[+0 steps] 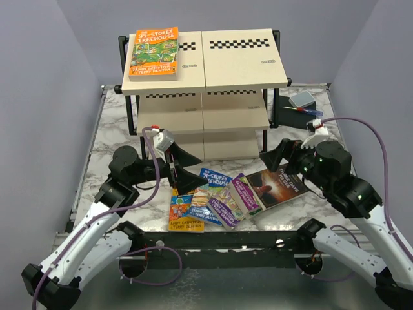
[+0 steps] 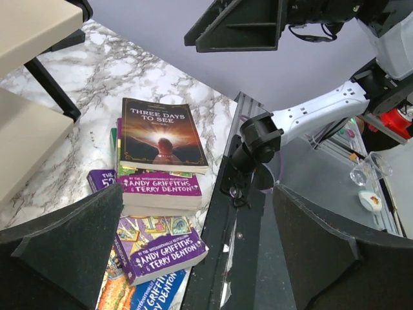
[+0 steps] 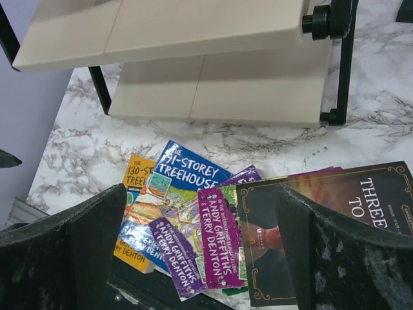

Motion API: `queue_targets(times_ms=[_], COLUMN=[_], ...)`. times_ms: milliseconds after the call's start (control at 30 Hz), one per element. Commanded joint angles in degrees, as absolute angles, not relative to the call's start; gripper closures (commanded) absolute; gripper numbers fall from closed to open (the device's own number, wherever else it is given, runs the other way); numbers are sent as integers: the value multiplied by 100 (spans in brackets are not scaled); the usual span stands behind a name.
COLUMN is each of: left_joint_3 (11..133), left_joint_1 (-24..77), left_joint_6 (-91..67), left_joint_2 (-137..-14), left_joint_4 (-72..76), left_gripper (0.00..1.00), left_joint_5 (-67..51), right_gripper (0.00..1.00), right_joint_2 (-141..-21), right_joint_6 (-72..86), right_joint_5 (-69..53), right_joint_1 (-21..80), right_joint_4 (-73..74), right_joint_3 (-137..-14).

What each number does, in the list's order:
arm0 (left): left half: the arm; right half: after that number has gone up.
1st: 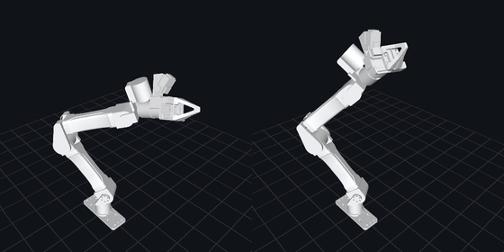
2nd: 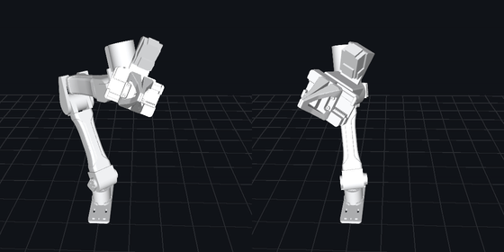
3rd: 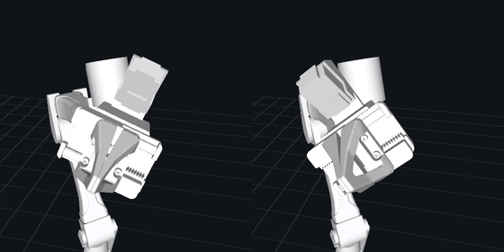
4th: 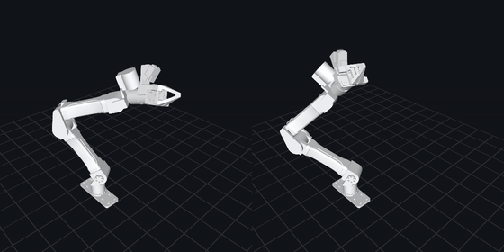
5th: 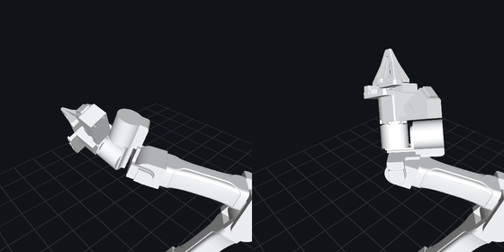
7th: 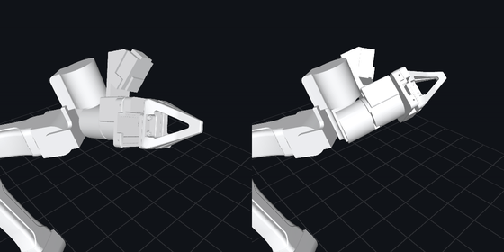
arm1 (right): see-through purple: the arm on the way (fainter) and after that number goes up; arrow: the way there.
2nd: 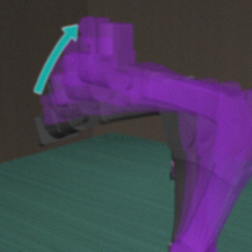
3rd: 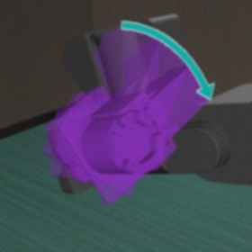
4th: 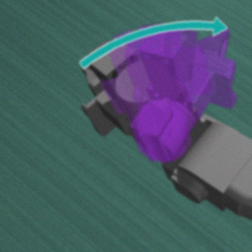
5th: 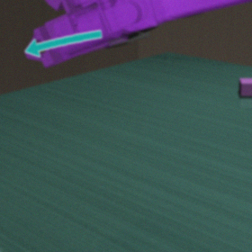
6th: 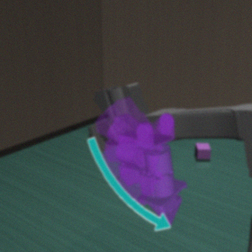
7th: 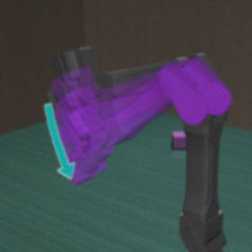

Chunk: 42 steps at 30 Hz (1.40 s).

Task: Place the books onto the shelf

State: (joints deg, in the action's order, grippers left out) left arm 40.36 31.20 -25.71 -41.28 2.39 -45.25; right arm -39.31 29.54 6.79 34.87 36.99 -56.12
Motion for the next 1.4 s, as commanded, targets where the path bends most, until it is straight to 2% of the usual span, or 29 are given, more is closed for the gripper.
queue_targets(times_ms=[0, 200, 600, 900, 1200, 1367], left_joint_3=[3938, 3948, 3833, 3768, 3747, 3750], left_joint_1=[3107, 3104, 3111, 3176, 3267, 3294], left_joint_6=[-2553, -2566, -2763, -2875, -2883, -2876], left_joint_2=[-3965, -3928, -3766, -3634, -3600, -3653], left_joint_4=[237, 237, 387, 536, 547, 553], left_gripper=[1, 1, 1, 1, 1, 1], left_joint_5=[-4675, -4728, -4870, -4932, -4948, -4951], right_gripper=[0, 0, 0, 0, 1, 5], right_joint_2=[-4115, -4313, -4377, -4157, -4209, -4100], right_joint_6=[3132, 3703, 6242, 7814, 8497, 8824], right_joint_5=[973, 1323, 2047, 1483, 1387, 1527], right_joint_1=[3516, 3516, 3516, 3516, 3516, 3515], right_joint_4=[4485, 5319, 7023, 6323, 5784, 5648], right_joint_3=[-5983, -6047, -5227, -4136, -3498, -3188])
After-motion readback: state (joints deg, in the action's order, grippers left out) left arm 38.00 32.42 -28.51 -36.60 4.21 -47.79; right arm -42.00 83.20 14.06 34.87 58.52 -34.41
